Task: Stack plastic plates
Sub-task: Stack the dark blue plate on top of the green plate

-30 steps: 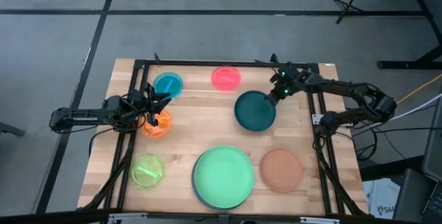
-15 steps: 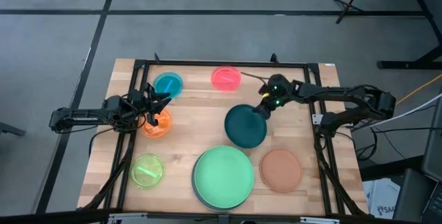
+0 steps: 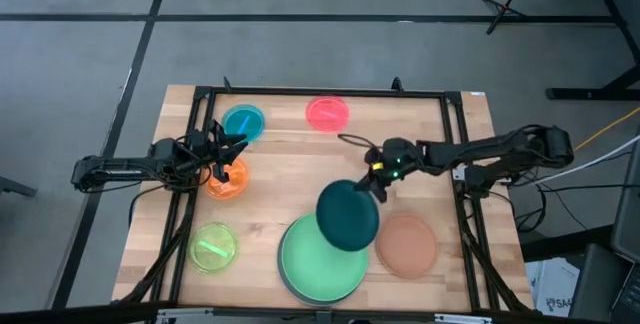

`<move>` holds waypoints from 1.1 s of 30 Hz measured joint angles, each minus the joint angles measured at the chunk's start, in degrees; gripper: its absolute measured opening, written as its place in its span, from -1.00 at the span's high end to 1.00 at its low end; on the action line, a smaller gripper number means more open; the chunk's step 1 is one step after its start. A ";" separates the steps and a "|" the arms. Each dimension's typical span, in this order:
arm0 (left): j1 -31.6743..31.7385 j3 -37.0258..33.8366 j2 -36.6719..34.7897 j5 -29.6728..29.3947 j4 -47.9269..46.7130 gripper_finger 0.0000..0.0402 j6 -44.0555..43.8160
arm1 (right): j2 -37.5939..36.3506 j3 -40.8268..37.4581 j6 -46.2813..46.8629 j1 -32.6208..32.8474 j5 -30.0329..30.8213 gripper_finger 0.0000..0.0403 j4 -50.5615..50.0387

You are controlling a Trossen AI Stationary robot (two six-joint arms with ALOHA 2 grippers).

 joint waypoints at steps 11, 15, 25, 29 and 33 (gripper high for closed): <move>0.00 0.00 0.00 -0.02 0.00 0.49 0.00 | 8.53 0.24 2.79 9.47 4.03 1.00 13.33; 0.00 0.00 0.01 -0.02 0.00 0.49 0.00 | 11.99 3.03 2.44 10.70 5.06 1.00 12.57; 0.00 0.00 0.01 -0.02 0.01 0.49 0.00 | 21.10 13.55 -0.56 11.89 5.56 1.00 7.89; 0.00 0.00 0.00 -0.03 0.24 0.49 0.00 | 24.10 16.98 -0.67 11.85 5.55 1.00 4.14; 0.00 0.00 0.00 -0.17 0.26 0.49 0.00 | 26.09 18.81 -1.55 11.83 5.54 1.00 2.33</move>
